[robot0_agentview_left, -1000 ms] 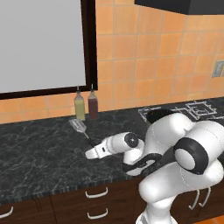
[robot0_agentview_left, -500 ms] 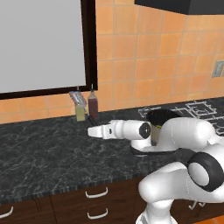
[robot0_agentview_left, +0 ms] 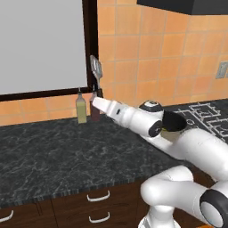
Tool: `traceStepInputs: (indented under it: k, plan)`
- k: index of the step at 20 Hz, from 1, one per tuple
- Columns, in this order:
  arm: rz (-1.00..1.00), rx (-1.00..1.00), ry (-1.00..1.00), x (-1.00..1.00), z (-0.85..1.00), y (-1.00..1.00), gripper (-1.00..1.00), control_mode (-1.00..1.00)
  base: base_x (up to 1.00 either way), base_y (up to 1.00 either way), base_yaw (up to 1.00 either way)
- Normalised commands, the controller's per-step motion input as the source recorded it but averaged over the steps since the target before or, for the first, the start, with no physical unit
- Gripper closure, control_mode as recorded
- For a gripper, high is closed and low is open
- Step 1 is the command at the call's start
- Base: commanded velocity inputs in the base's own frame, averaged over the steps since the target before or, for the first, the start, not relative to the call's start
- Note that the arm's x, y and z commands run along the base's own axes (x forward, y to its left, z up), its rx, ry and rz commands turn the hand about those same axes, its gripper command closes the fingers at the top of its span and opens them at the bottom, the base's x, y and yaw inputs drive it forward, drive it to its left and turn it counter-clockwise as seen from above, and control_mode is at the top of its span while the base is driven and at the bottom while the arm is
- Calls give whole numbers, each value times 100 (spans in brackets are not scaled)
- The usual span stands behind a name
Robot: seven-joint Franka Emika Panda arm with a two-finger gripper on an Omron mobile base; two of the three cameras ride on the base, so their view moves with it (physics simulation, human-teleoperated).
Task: Put the lime and lemon in the pot. Retrieve the spatula and lightly stir the vegetables in the pot.
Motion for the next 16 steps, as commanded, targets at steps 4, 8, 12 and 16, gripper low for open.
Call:
traceStepInputs:
  k: [4,8,12,16]
  plan:
    - [-29,65,8,-33,100,0,100,-100,0,0,0]
    - [-30,78,21,-26,93,-31,100,-100,0,0,0]
    - [-32,92,36,-14,68,-60,100,-100,0,0,0]
    - [-24,100,39,-1,61,-57,100,-100,0,0,0]
